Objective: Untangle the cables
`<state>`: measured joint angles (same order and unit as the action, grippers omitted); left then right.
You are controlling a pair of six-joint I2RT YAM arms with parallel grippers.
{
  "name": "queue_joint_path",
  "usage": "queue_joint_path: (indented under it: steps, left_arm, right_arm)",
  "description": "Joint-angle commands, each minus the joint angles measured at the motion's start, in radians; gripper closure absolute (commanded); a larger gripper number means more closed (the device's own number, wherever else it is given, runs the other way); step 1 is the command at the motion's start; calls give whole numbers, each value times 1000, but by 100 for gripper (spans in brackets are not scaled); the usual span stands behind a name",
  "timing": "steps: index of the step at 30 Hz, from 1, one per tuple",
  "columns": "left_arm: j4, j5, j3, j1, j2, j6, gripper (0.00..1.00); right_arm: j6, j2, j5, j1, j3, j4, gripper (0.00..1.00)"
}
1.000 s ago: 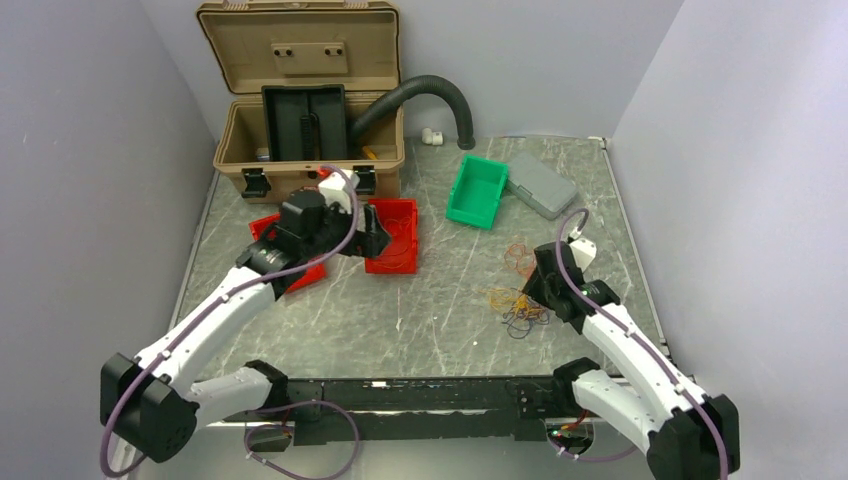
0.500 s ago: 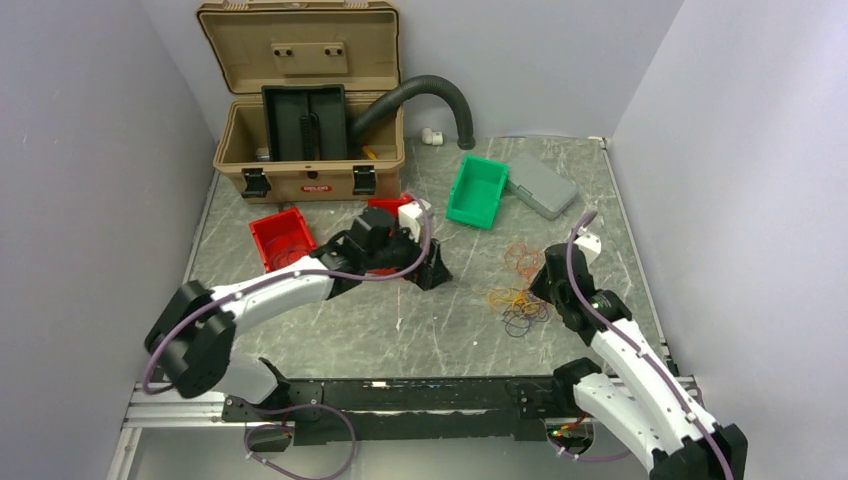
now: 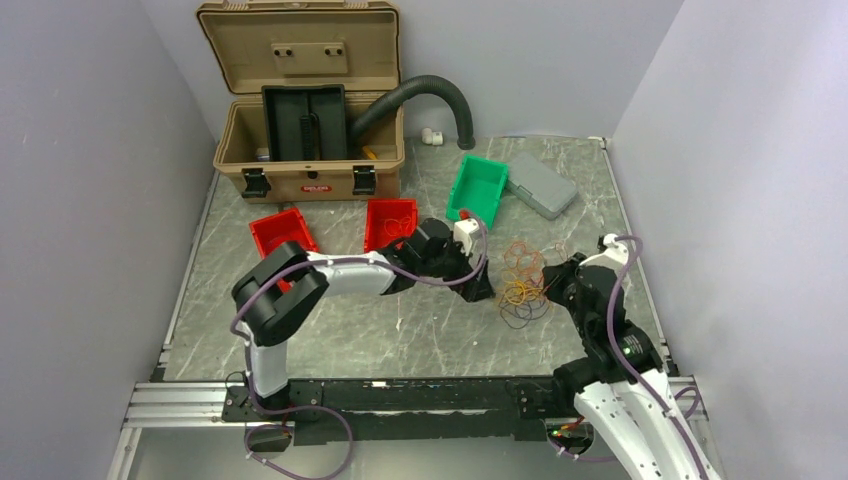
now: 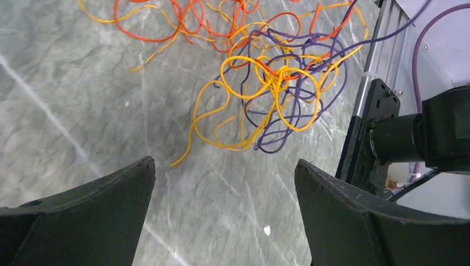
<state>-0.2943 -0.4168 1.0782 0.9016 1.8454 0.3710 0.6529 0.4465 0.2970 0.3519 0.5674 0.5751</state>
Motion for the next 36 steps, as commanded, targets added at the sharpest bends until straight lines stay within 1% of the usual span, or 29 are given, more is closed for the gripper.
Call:
queue_joint_path:
  steps: [1,4,6,9,12,15,21,27,31,36]
  left_arm:
    - [-139,-34,66,34,75,46,3]
    - [-194,-44,87,51,150,94,6]
    - [-216,-42,104,58,188,121,8]
    - [-217,-21,126,59,222,128,14]
    - [-183,11,146,59,236,113,24]
    - [-186,29,132,59,218,102,30]
    - [-196,66,74,59,158,72,31]
    - [-154,79,84,59,118,37,29]
    - [-247,74,22,59,46,50,19]
    - [-382,55,-100,59,-99,45,14]
  right_arm:
    - [-42,-109,7,-2,7,-39,100]
    - [-94,-195,-28,-3,3,-110,100]
    - [-122,-213,-41,-2,22,-131,100]
    - [-146,-195,-39,-2,70,-120,100]
    - [-162,-175,-7,-3,114,-99,100]
    - [-175,-168,14,-2,148,-88,100]
    - [-177,-137,59,-2,230,-28,100]
    - [-167,-113,77,-2,277,15,100]
    - [-132,-77,38,-1,302,50,100]
    - [-68,-22,-9,-3,299,106,100]
